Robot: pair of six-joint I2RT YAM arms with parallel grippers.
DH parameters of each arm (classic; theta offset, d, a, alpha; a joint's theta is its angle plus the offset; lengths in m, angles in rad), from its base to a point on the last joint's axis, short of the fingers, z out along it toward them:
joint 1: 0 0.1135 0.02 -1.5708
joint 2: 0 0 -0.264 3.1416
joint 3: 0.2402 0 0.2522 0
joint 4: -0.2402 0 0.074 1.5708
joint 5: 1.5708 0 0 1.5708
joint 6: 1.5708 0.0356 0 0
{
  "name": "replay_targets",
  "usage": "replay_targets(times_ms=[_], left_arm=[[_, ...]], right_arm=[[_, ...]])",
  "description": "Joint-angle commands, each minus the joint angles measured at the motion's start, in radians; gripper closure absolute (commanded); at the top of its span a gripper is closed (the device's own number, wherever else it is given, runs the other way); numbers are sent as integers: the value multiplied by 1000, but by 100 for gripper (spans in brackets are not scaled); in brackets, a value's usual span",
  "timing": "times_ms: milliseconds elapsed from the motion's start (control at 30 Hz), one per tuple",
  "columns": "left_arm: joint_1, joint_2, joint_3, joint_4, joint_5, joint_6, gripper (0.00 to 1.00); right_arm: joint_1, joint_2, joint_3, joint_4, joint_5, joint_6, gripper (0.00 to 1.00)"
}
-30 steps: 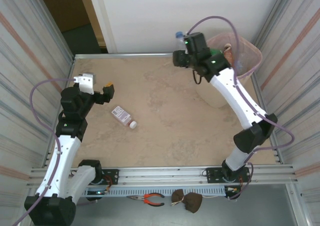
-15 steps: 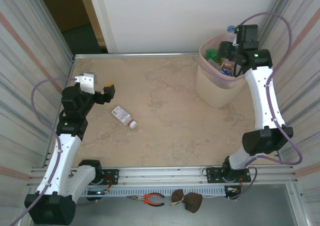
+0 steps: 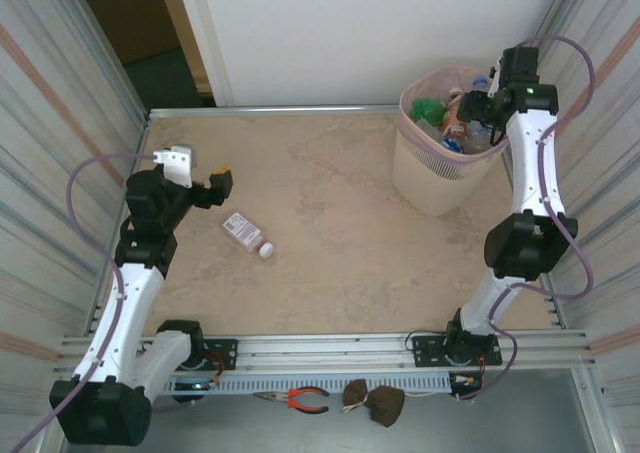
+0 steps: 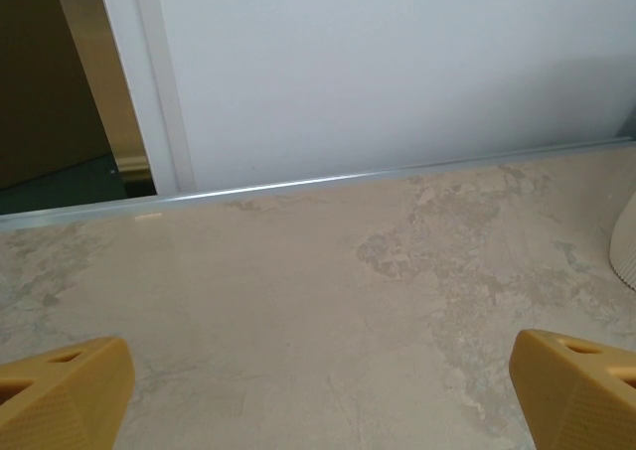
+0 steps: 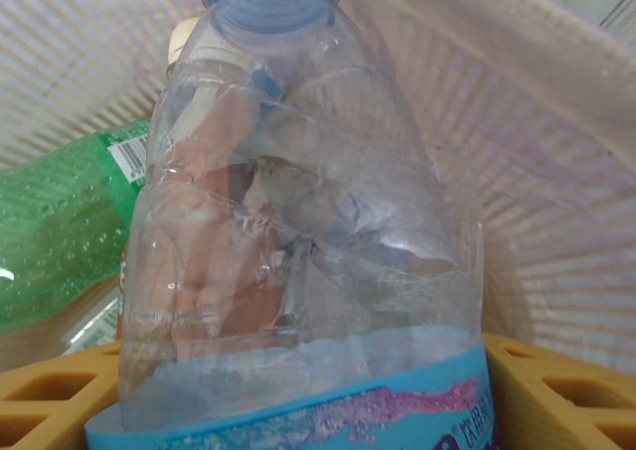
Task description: Put the plastic bottles in the bin
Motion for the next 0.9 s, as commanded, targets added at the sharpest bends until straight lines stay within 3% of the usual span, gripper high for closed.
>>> replay_targets(times_ms=[0, 100, 267, 600, 733, 867], left_arm=[[16, -4, -5, 37, 17, -13, 2], [18, -1, -4, 39, 20, -15, 2], [19, 1, -4, 39, 21, -16, 2], [30, 1, -4, 40, 30, -18, 2], [33, 3, -3, 40, 30, -19, 2], [34, 2, -3, 39, 31, -21, 2]], right_arm=[[-5, 43, 79, -64, -28, -48, 26], [-5, 75, 125, -86, -18, -66, 23], [10, 74, 163, -91, 73, -73, 10], [122, 15, 219, -93, 278, -136, 9], [163, -5, 221, -90, 320, -157, 16], [162, -2, 221, -96, 275, -135, 38]])
